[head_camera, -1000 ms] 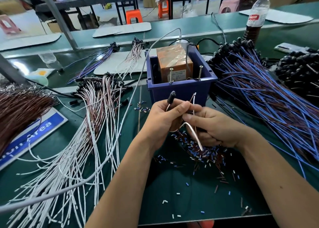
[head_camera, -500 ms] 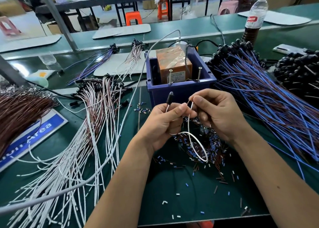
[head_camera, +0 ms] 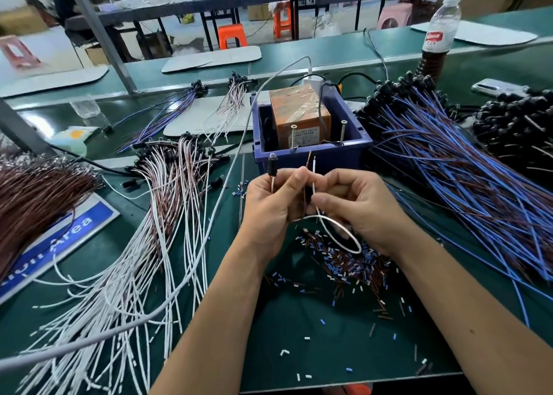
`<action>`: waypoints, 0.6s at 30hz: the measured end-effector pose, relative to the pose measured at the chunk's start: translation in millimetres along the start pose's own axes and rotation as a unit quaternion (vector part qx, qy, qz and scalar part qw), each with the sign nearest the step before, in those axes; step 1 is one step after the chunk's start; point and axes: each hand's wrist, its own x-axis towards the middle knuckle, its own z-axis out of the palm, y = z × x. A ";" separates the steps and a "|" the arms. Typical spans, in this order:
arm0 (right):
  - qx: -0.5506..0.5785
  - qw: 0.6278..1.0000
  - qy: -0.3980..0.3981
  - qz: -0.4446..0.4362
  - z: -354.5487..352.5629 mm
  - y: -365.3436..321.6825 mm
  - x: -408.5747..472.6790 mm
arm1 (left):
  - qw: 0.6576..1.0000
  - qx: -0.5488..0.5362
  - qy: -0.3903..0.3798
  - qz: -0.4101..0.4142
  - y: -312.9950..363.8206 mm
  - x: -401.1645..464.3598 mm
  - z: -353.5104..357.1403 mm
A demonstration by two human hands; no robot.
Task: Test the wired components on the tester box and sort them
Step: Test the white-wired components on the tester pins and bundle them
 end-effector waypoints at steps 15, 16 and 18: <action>0.003 0.969 0.226 -0.101 -4.9 -2.2 4.2 | 0.882 0.319 0.242 0.247 -0.7 5.6 -2.4; 0.009 0.967 0.234 -0.101 -5.6 -1.9 4.3 | 0.879 0.324 0.245 0.249 0.2 6.3 -3.2; 0.021 0.965 0.242 -0.099 -6.2 -1.9 5.1 | 0.878 0.323 0.242 0.256 1.6 7.5 -2.6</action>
